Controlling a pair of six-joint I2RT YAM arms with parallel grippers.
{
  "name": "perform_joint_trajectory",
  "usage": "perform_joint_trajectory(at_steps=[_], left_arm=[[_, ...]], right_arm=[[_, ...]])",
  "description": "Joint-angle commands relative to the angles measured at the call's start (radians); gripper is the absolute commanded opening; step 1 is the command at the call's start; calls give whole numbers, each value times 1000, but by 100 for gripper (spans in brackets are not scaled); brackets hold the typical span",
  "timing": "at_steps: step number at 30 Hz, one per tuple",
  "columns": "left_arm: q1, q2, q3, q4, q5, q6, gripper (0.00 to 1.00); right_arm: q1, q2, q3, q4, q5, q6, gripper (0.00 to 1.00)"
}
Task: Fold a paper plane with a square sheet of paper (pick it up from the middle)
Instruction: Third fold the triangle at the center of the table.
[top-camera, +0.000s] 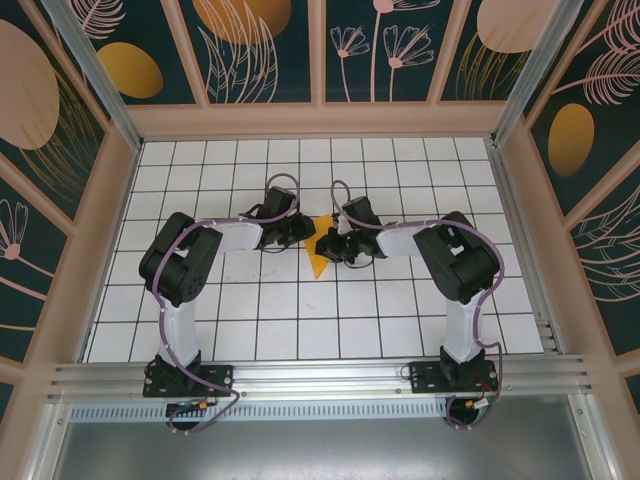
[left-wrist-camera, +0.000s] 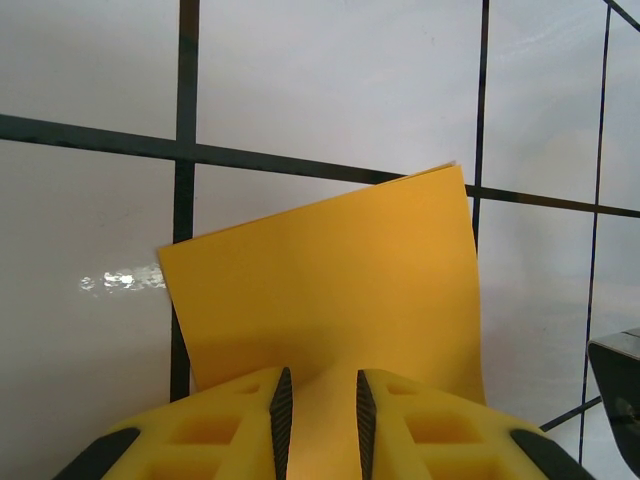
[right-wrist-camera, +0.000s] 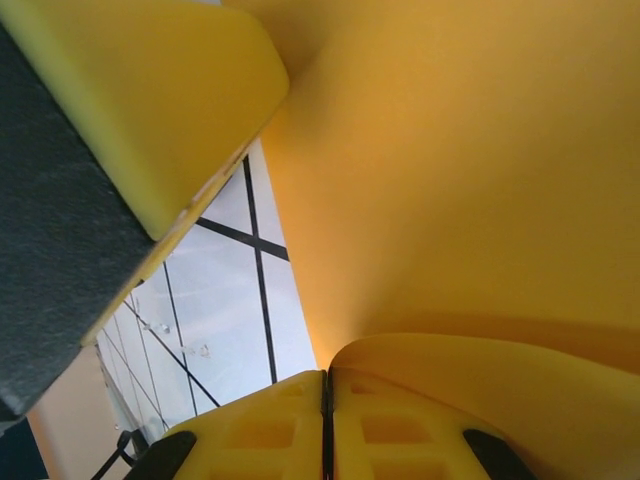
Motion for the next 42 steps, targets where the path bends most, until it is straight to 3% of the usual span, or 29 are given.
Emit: perform_joint_trajectory(at_steps=[1, 30, 38, 42], left_arm=[[1, 21, 8, -36, 28, 19, 28], [2, 16, 6, -35, 34, 20, 28], [16, -68, -4, -31, 2, -3, 29], [52, -129, -45, -4, 1, -34, 30]], right_arm=[[8, 8, 22, -47, 18, -47, 10], [13, 38, 43, -64, 31, -73, 11], [11, 42, 35, -85, 31, -91, 29], [12, 43, 29, -87, 31, -100, 32]])
